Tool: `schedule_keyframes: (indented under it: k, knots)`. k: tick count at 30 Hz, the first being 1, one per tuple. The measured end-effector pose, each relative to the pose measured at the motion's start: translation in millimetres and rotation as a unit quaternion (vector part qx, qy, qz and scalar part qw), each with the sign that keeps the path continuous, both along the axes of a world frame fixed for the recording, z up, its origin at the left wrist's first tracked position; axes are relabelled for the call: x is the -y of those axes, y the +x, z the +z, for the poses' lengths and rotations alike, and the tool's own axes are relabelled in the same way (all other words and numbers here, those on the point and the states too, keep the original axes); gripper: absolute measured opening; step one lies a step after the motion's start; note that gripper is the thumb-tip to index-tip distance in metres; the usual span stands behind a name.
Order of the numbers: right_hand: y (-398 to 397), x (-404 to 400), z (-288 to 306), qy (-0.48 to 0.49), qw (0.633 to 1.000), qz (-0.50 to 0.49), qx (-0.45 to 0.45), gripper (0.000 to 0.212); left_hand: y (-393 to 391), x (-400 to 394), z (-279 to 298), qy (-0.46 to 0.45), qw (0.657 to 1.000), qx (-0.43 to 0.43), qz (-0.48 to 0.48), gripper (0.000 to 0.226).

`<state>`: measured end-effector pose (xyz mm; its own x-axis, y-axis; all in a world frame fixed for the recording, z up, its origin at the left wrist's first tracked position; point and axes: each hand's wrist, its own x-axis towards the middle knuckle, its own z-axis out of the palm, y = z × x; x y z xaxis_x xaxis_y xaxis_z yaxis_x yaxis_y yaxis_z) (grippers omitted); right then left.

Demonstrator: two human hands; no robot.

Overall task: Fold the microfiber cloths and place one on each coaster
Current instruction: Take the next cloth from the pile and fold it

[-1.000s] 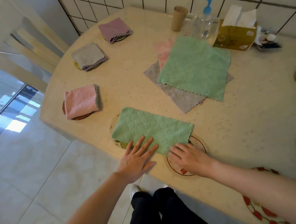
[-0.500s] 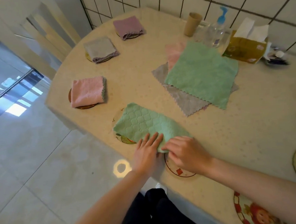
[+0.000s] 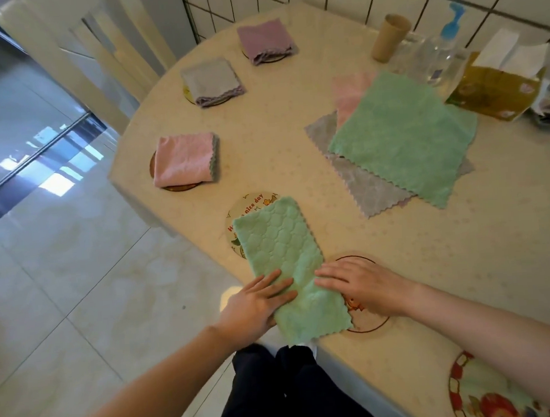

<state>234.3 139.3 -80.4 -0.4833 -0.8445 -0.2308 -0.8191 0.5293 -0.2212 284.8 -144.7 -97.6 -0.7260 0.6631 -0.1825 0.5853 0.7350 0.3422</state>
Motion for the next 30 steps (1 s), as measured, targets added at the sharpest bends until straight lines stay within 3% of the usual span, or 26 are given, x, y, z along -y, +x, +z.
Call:
schedule_keyframes:
  k: [2, 5, 7, 9, 11, 13, 15, 18, 24, 28, 30]
  knots:
    - [-5, 4, 2, -0.026, 0.998, -0.034, 0.035, 0.08, -1, -3, -1, 0.111, 0.978, 0.132, 0.116, 0.041]
    - [-20, 11, 3, -0.075, 0.983, -0.113, 0.126, 0.077, -7, -4, 11, 0.194, 0.902, 0.277, 0.27, 0.032]
    - [-31, 16, 0, -0.068, 0.981, -0.114, 0.142, 0.069, -16, -5, 21, 0.195, 0.856, 0.311, 0.365, 0.028]
    - [-39, 22, -4, -0.1, 0.97, -0.144, 0.169, 0.043, -23, -4, 27, 0.228, 0.808, 0.331, 0.431, 0.04]
    - [-46, 35, 5, -0.148, 0.925, -0.251, 0.244, 0.016, -31, -2, 30, 0.285, 0.758, 0.346, 0.474, 0.045]
    - [-55, 47, 10, -0.177, 0.874, -0.348, 0.288, 0.017, -40, 2, 30, 0.341, 0.7, 0.37, 0.506, 0.038]
    - [-62, 57, 7, -0.18, 0.849, -0.399, 0.295, 0.02, -48, 3, 31, 0.377, 0.664, 0.373, 0.528, 0.029]
    - [-72, 70, -1, -0.156, 0.841, -0.43, 0.29, 0.016, -59, 2, 32, 0.385, 0.648, 0.35, 0.555, 0.018]
    - [-84, 87, 2, -0.035, 0.846, -0.47, 0.251, 0.024, -70, 7, 35, 0.385, 0.604, 0.368, 0.593, 0.018]
    - [-89, 101, 9, -0.074, 0.839, -0.492, 0.22, 0.027, -82, 10, 40, 0.389, 0.627, 0.345, 0.579, 0.017]
    - [-92, 107, 11, -0.113, 0.826, -0.506, 0.22, 0.021, -91, 13, 39, 0.399, 0.619, 0.328, 0.591, 0.013]
